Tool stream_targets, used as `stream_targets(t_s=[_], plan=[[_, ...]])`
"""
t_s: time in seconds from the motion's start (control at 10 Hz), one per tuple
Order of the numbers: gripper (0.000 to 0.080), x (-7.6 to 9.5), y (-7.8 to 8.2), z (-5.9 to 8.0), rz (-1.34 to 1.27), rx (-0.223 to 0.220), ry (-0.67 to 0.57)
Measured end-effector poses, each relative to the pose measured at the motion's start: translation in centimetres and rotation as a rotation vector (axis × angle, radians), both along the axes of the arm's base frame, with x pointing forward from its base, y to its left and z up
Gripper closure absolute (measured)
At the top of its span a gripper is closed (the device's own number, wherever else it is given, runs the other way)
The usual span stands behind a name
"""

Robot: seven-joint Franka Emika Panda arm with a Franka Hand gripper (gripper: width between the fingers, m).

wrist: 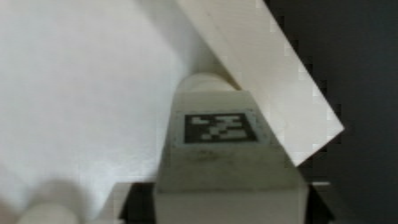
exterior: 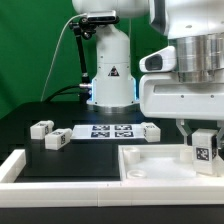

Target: Assemble one leg

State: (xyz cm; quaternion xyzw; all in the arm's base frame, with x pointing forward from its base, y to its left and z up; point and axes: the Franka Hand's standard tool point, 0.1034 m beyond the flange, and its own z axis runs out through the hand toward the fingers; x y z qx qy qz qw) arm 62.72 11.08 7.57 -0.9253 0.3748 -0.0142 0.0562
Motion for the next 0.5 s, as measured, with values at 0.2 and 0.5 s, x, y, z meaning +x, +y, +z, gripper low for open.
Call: stream_targets(t_s=[0.2,0.5], plan=[[0.0509,-0.19,0.03,-0.04,-0.284,0.019,0.03],[0.0509,-0.33,-0.17,-0.1,-0.631,0.057,0.071]])
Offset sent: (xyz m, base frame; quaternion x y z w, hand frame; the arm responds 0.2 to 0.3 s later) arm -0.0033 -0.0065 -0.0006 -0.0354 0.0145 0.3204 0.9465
